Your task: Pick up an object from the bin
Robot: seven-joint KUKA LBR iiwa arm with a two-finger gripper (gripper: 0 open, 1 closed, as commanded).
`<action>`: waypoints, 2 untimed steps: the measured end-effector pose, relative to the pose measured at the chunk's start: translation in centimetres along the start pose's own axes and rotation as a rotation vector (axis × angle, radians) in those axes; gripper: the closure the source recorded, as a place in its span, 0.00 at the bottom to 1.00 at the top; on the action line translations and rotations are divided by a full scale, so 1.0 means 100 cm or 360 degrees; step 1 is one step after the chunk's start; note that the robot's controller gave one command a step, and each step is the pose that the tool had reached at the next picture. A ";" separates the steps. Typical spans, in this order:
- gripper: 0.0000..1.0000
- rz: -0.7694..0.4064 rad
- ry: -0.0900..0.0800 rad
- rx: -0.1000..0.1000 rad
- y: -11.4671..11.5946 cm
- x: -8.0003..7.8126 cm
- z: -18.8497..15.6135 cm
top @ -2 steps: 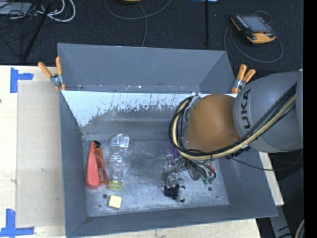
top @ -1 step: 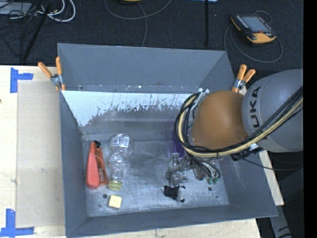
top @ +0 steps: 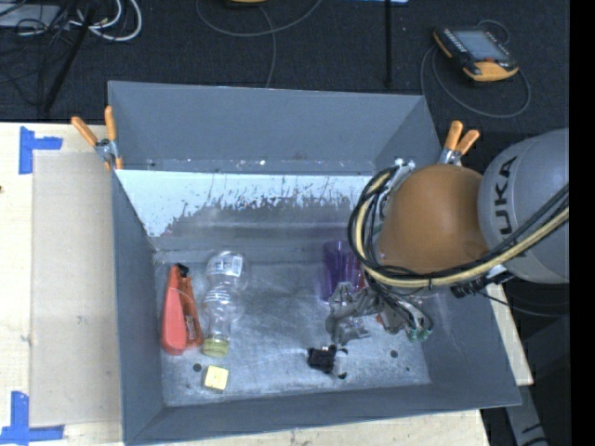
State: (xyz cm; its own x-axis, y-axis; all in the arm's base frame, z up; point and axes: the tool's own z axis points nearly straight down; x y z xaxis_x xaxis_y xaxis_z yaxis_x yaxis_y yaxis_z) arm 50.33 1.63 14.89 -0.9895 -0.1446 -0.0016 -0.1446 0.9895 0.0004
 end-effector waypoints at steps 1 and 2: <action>1.00 -0.0221 0.0016 -0.0002 0.001 -0.002 -0.040; 0.00 -0.0534 0.0003 -0.0002 0.042 -0.073 -0.001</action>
Offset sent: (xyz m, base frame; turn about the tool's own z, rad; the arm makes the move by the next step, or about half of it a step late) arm 0.0668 0.0514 0.0021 -0.3369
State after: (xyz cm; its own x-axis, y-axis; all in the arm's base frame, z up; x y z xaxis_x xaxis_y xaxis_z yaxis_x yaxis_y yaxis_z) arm 56.97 6.89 15.01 -0.8867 -0.4623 0.0000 -0.4623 0.8867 0.0015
